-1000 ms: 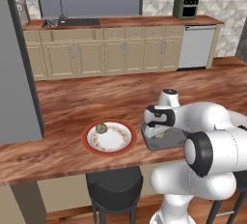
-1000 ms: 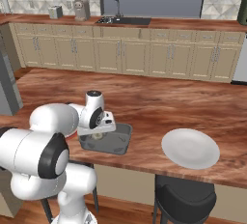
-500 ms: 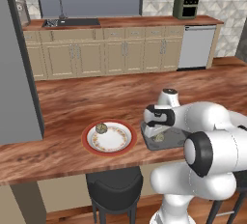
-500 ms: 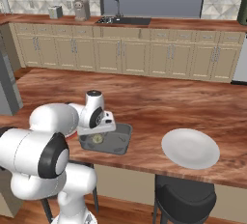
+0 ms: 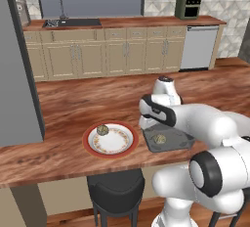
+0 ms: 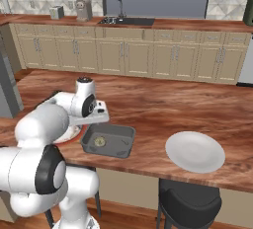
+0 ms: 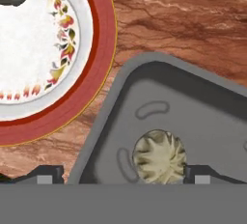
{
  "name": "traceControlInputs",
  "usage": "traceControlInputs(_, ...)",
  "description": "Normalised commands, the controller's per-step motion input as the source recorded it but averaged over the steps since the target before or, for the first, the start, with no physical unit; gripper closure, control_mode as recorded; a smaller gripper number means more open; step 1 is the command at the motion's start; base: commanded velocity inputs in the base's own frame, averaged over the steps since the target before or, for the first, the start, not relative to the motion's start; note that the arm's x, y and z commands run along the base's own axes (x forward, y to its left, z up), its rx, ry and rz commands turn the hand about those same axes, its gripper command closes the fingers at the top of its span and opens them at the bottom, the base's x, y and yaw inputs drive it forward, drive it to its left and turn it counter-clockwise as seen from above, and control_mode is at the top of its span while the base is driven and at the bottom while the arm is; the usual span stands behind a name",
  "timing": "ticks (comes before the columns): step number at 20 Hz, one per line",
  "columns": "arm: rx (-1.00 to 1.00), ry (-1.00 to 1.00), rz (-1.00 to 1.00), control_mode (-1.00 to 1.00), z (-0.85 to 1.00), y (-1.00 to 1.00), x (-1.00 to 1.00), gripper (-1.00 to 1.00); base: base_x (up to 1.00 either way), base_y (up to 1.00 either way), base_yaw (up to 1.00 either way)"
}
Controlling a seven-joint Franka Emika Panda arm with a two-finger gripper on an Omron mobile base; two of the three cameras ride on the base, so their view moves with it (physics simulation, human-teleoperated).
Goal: Place two dumplings into each of the tupperware containers and then place the containers in the fridge.
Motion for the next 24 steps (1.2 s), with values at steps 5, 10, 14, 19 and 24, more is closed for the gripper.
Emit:
traceControlInputs(5,0.0,0.01,0.03,-1.0,0.25,0.78,0.0,-1.0,0.0,0.0,0.0)
traceControlInputs(10,0.0,0.05,0.01,-1.0,0.09,0.83,0.0,-1.0,0.0,0.0,0.0)
traceControlInputs(14,0.0,0.06,0.0,-1.0,0.0,0.87,0.02,-1.0,0.0,0.0,0.0)
traceControlInputs(19,0.0,0.01,0.0,-1.0,-0.05,0.45,0.29,-1.0,0.0,0.0,0.0)
traceControlInputs(24,0.0,0.0,0.0,-1.0,-0.31,0.35,0.24,-1.0,0.0,0.0,0.0)
